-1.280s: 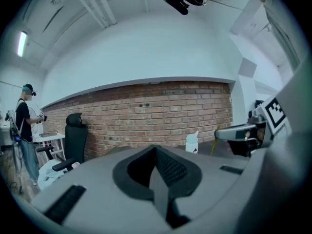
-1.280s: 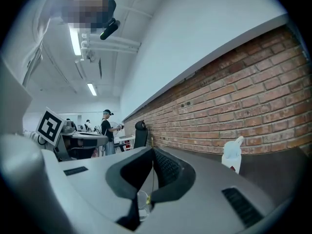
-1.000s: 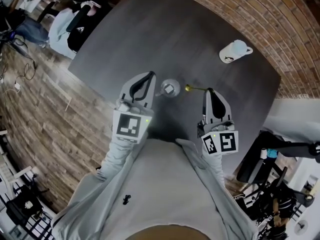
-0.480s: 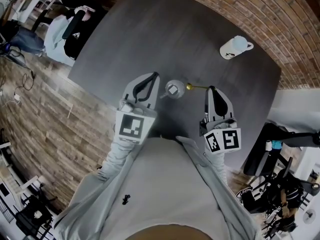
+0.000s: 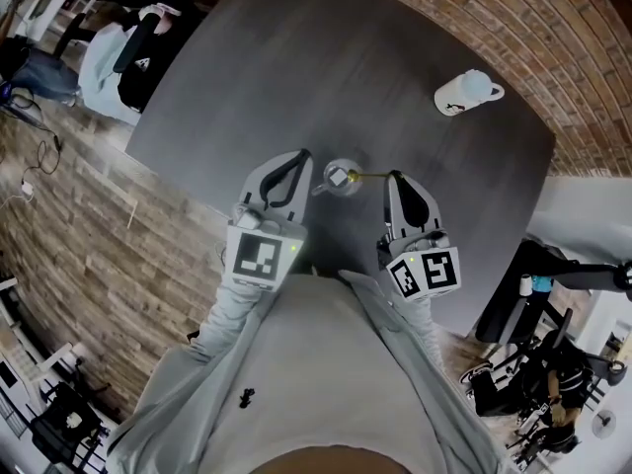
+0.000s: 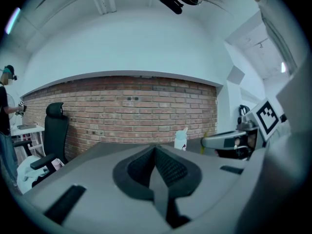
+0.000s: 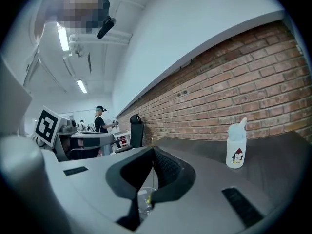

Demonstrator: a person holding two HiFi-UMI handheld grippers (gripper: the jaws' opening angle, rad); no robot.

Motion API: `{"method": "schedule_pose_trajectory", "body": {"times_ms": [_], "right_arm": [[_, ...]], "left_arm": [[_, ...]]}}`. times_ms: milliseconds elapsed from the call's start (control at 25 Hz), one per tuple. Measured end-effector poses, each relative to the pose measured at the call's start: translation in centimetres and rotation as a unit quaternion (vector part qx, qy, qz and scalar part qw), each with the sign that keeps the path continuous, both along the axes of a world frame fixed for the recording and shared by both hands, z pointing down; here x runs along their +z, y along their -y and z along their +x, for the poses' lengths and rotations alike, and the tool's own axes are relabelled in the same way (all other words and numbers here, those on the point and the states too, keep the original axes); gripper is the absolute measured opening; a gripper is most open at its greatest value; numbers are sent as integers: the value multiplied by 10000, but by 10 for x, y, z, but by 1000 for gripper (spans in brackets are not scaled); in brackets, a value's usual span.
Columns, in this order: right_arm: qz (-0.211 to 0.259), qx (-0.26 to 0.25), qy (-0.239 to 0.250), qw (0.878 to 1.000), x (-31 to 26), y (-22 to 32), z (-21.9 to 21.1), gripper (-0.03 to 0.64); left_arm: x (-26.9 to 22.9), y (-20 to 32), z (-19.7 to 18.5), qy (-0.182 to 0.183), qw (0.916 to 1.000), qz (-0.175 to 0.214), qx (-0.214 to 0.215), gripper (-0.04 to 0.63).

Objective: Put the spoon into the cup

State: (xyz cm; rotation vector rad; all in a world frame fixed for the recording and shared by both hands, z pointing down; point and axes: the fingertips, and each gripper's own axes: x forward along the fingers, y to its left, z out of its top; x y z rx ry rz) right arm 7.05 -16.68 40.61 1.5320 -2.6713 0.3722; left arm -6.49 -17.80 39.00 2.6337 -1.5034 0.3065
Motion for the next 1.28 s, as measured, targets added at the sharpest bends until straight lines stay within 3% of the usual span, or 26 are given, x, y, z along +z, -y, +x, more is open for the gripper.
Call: {"method": "schedule_pose_trajectory", "body": {"times_ms": [680,1280], "right_arm": [[-1013,-108,424,9939,77,18,-18,20],[-1197,-179,274,9923,100,22,-21,20]], "left_arm": [[27,-2,-2,-60,9994,-323,-109,20],[29,-1,1,-68,9994,-326,-113,18]]}}
